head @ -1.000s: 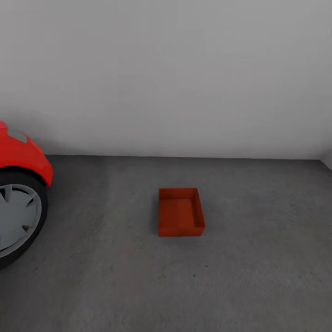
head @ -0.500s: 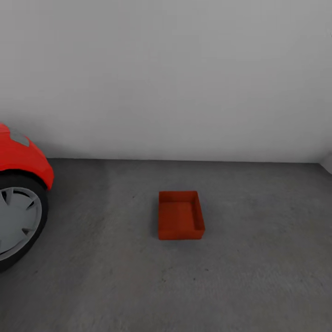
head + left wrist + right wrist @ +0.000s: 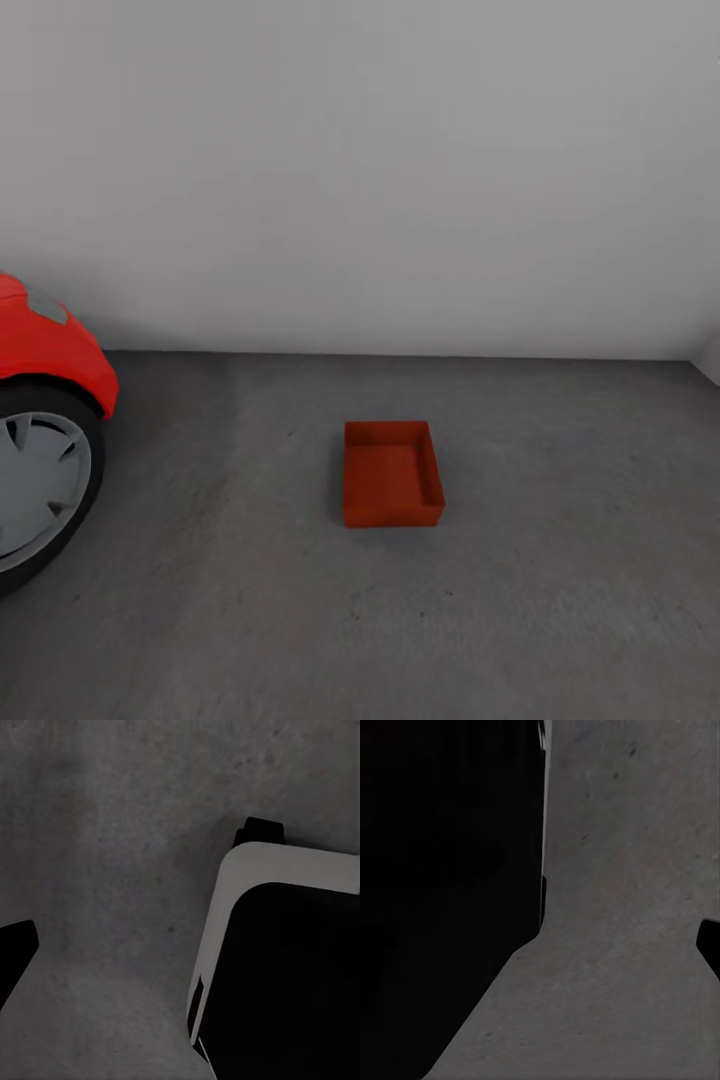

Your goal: Move the two storage containers from the living room to the garage. In the garage, place one container on the floor and stack the other container on top of it (either order is fine).

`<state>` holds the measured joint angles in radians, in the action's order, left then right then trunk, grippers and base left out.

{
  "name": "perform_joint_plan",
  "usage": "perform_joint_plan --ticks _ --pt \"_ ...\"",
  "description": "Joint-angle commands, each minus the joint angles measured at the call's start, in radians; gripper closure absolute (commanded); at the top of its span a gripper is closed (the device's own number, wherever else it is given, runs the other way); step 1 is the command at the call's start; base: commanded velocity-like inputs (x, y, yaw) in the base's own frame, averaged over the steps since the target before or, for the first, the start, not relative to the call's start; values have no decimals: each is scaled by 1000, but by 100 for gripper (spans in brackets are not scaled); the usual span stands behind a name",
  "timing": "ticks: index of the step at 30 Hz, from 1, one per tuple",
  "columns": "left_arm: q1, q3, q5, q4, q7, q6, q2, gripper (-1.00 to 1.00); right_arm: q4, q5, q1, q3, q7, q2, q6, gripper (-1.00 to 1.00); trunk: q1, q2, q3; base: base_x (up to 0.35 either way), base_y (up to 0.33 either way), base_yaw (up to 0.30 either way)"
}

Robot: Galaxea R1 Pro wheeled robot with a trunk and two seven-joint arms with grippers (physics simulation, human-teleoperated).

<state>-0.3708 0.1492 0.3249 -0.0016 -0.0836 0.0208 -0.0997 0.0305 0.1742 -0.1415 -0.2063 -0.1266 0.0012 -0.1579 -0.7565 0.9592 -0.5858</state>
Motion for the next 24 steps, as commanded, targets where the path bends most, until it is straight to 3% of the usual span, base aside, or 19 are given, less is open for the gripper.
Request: perform_joint_plan --ticks 1,24 --pt "0 9 8 0 -2 2 0 -100 3 10 -1 -8 0 0 -6 -100 0 1 1 0 0 0" --pt "0 9 9 0 -2 2 0 -100 3 13 -1 -10 -1 -1 -6 -100 0 1 38 0 0 0"
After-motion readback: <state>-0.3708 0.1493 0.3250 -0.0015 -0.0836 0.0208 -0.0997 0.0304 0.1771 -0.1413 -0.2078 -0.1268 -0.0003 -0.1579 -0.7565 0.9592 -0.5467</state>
